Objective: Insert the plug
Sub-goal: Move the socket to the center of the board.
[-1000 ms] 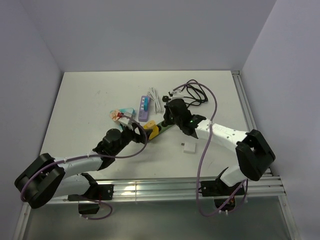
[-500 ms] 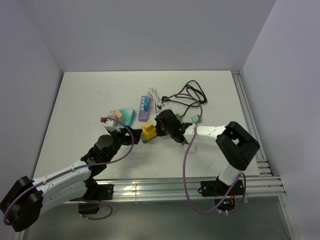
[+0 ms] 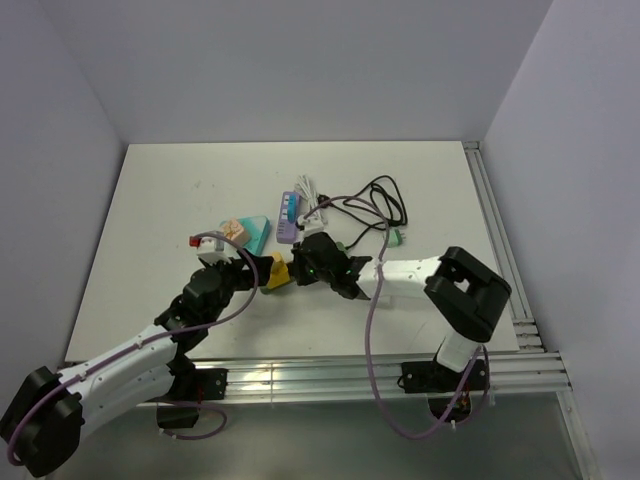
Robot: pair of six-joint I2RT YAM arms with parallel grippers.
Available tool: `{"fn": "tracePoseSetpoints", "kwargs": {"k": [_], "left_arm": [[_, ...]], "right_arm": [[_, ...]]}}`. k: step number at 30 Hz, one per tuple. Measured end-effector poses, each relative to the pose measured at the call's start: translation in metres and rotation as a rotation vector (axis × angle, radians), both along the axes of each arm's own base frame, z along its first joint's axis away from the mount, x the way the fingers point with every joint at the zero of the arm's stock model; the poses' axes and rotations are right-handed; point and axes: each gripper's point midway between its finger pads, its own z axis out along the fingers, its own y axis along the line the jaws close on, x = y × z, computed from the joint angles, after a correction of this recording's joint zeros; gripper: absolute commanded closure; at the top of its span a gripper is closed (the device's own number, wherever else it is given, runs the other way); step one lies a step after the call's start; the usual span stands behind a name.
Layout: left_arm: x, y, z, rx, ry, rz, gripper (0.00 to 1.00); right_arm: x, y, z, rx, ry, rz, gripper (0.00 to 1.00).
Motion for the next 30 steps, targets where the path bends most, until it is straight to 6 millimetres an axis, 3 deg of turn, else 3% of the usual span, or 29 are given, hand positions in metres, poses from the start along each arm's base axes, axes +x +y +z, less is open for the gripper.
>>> {"fn": "tracePoseSetpoints", "kwargs": {"k": [4, 8, 9, 16, 19, 22, 26, 30], "left_arm": [[-0.001, 0.0, -0.001, -0.004, 0.003, 0.001, 0.09], [-0.001, 0.0, -0.001, -0.013, 0.007, 0.001, 0.08], [-0.002, -0.001, -0.001, -0.013, 0.008, -0.002, 0.08], [-0.017, -0.014, 0.002, -0.017, 0.004, -0.036, 0.03], [-0.022, -0.013, 0.009, -0.033, -0.008, -0.03, 0.01], [-0.022, -0.01, 0.01, -0.041, -0.009, -0.001, 0.01], [-0.021, -0.008, -0.01, 0.006, 0.053, 0.046, 0.0], [-0.025, -0.011, -0.037, 0.067, 0.124, 0.065, 0.01]], "right_arm": [[-0.005, -0.025, 0.022, 0.03, -0.03, -0.032, 0.69], [0.0, -0.055, 0.048, 0.063, -0.093, -0.117, 0.51], [0.001, -0.062, 0.052, 0.069, -0.105, -0.138, 0.51], [0.002, -0.113, 0.048, 0.047, -0.132, -0.272, 0.17], [0.003, -0.127, 0.045, 0.028, -0.135, -0.314, 0.11], [0.008, -0.136, 0.042, 0.009, -0.138, -0.35, 0.11], [0.023, -0.147, 0.032, -0.057, -0.118, -0.408, 0.11], [0.049, -0.144, 0.025, -0.113, -0.093, -0.435, 0.13]]}}
